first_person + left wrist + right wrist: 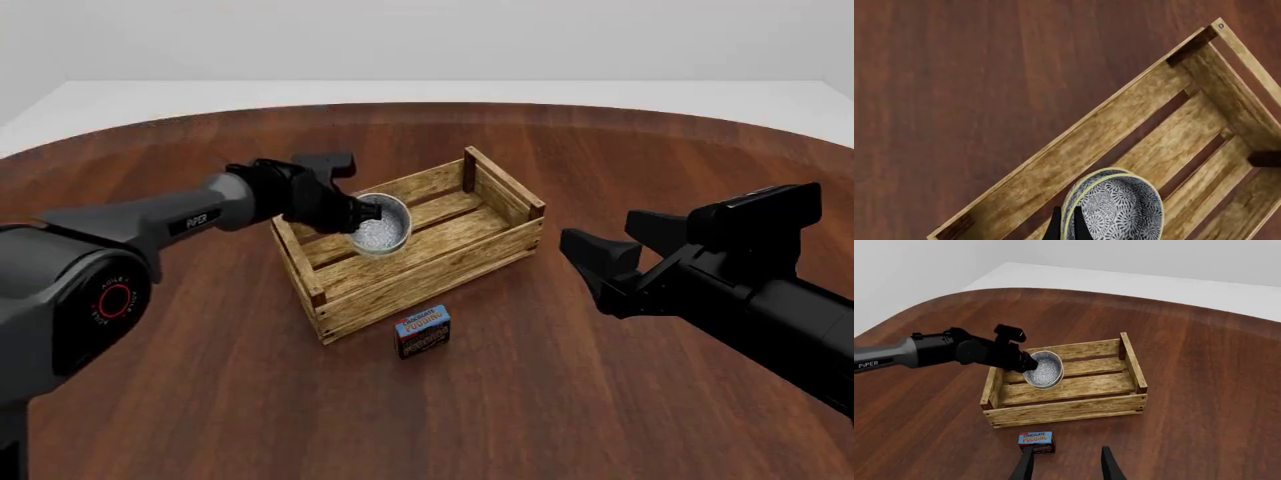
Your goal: Stack the right bowl on the left bowl and place them in the tray.
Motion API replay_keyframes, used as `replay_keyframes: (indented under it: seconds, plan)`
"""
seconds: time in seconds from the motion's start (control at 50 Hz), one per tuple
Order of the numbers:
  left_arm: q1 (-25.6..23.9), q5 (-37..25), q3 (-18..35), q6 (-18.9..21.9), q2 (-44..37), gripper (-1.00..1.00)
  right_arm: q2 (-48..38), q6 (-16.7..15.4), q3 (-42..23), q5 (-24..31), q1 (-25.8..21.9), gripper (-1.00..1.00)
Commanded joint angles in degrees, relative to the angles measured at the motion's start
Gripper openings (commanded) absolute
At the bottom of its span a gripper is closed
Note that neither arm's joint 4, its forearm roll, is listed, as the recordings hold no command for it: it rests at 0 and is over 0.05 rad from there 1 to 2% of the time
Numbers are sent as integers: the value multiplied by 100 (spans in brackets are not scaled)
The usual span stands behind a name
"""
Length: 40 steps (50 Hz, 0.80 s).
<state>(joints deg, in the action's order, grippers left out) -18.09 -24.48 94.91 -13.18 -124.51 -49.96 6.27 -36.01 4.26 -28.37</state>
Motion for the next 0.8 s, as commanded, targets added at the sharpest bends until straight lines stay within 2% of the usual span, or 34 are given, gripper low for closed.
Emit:
replay_keyframes:
  seconds: [0.02, 0.68, 0.7, 0.8]
  plan:
    - [-56, 153, -182, -201, 194, -100, 0, -1, 0, 0, 0, 100]
    - [-30, 100, -242, -171, 165, -100, -1, 0, 0, 1, -1, 100]
    - [-29, 97, -243, -170, 167, 100, -2, 0, -1, 1, -2, 100]
    - [-55, 80, -241, -186, 186, 100, 1, -2, 0, 0, -1, 100]
